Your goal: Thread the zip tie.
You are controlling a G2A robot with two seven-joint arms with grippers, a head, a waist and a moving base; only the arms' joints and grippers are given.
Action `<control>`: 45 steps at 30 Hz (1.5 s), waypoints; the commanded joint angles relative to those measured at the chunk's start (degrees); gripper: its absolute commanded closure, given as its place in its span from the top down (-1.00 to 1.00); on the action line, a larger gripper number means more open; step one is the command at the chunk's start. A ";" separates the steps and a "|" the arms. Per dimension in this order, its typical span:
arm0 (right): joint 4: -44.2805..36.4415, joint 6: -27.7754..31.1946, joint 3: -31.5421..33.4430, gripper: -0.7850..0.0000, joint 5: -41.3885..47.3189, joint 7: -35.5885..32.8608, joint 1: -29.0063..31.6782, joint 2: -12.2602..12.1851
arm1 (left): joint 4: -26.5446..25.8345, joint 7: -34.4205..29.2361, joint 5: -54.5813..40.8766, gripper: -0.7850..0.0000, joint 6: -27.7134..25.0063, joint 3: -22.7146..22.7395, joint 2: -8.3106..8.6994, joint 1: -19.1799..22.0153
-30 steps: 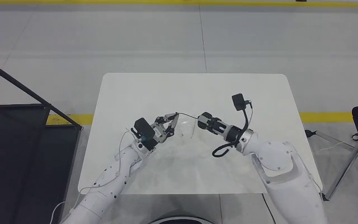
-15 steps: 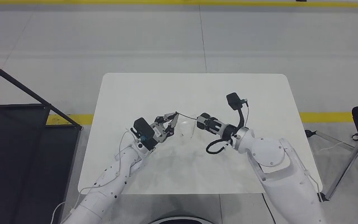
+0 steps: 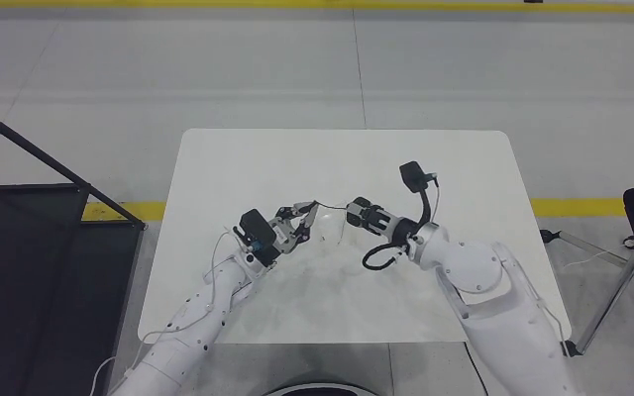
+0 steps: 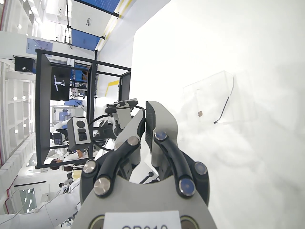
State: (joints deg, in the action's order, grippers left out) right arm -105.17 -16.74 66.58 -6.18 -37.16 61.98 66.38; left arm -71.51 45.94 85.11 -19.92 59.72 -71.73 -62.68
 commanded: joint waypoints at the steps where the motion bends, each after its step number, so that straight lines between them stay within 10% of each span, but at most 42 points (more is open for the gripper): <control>1: -0.10 1.98 0.91 -1.00 1.38 0.46 0.83 -0.05 | 0.14 -0.04 0.20 -1.00 -0.02 -0.03 -0.04 0.05; 45: 0.20 17.28 6.63 -1.00 11.40 0.77 6.66 -0.56 | 1.97 -3.63 6.61 -1.00 -2.25 -1.60 -0.47 1.35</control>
State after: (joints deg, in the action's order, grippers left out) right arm -105.01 0.39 73.17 5.12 -36.44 68.58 65.82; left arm -69.57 42.35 91.75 -22.17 58.12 -72.19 -61.33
